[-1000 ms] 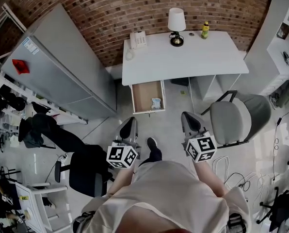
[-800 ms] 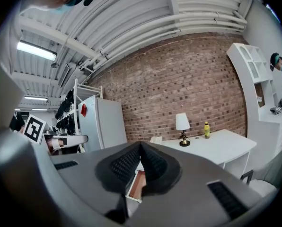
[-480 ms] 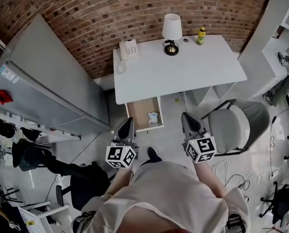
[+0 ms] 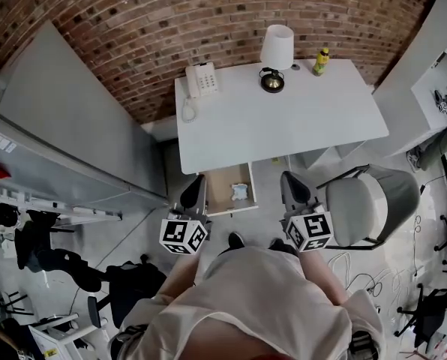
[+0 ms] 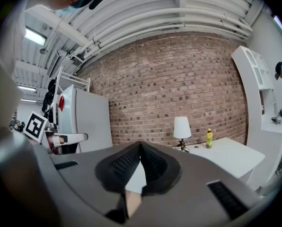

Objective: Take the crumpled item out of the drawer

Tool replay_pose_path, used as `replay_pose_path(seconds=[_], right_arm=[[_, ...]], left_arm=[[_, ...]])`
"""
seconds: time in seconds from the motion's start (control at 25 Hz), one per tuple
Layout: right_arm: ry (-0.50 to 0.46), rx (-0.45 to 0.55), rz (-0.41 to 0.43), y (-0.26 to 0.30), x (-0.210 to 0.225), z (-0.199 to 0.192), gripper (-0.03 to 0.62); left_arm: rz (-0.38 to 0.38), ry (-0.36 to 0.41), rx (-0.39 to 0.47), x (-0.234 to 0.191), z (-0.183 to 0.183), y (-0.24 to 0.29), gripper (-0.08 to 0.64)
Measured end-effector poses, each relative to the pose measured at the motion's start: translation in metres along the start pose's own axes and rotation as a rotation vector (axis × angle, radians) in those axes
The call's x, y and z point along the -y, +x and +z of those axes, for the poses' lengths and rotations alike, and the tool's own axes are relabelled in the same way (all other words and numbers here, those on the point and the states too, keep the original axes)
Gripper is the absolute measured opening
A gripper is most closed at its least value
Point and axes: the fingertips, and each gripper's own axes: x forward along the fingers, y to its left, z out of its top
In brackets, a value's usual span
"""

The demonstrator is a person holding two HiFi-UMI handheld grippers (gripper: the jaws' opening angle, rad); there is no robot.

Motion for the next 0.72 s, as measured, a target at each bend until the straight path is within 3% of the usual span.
replay_pose_path(seconds=[0.36,0.72], right_arm=[[0.008,-0.048,0.073,0.015,0.038,-0.005,0.008],[0.045,-0.116,0.123,0.035,0.061,-0.033,0.008]], left_arm=[[0.077,-0.054,-0.023,0.017,-0.016,0.028,0.008],[0.105,-0.064,-0.114,0.023,-0.055,0.055,0.009]])
